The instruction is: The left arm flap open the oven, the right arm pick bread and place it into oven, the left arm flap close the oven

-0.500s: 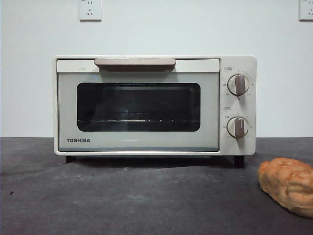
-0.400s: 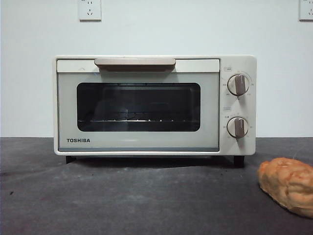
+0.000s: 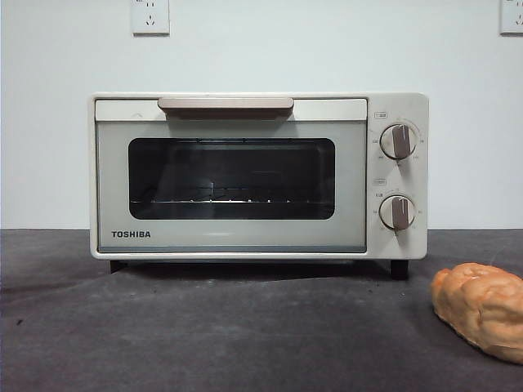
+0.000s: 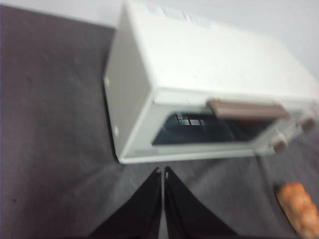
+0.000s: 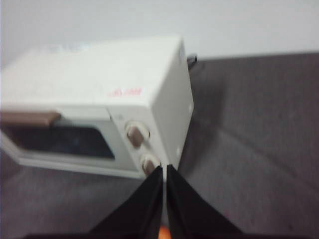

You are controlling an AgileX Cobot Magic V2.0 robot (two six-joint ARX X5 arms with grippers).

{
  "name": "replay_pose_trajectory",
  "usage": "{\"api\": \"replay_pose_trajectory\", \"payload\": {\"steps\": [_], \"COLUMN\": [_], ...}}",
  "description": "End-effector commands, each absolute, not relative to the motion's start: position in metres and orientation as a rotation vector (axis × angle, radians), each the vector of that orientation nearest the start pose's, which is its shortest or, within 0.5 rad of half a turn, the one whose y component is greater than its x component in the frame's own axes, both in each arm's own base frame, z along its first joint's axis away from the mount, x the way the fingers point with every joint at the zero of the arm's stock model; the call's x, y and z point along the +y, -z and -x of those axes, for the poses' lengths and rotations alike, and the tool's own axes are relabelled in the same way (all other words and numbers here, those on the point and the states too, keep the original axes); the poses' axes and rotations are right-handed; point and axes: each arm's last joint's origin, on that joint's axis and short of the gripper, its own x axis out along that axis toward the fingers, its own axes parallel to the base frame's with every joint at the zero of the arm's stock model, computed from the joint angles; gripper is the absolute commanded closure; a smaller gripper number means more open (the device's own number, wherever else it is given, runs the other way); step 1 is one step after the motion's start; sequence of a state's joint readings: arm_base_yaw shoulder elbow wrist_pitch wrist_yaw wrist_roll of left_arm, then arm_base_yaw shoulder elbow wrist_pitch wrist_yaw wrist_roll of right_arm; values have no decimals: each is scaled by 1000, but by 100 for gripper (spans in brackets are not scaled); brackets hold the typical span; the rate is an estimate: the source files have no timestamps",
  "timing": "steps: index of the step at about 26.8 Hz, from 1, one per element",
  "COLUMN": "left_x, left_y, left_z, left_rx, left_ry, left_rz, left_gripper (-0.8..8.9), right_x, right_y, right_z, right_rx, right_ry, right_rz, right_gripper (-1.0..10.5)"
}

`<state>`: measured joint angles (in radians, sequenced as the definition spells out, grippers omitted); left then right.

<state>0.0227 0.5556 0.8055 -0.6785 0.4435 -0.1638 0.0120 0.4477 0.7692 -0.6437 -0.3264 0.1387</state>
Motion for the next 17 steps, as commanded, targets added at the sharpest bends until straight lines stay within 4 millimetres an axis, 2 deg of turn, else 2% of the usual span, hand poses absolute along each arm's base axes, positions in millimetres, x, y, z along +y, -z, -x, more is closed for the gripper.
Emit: {"api": "replay_pose_trajectory", "payload": {"steps": [1, 8, 15, 17], "left_x": [-12, -16, -17, -17], "left_y": [-335, -341, -340, -340], "left_z": [-106, -107, -107, -107], "left_rx": [483, 568, 572, 572], "left_ry": [443, 497, 502, 502], "left_rz": [153, 100, 100, 100], "left_gripper": [796, 797, 797, 797], "right_x": [11, 15, 16, 16], "right_y": [-333, -340, -339, -340], "right_z": [-91, -97, -99, -99], "right_rx": [436, 638, 650, 651], "right_ry": [-344, -388, -401, -399], "right_rz": [-111, -78, -76, -82], "right_gripper": [939, 939, 937, 873]}}
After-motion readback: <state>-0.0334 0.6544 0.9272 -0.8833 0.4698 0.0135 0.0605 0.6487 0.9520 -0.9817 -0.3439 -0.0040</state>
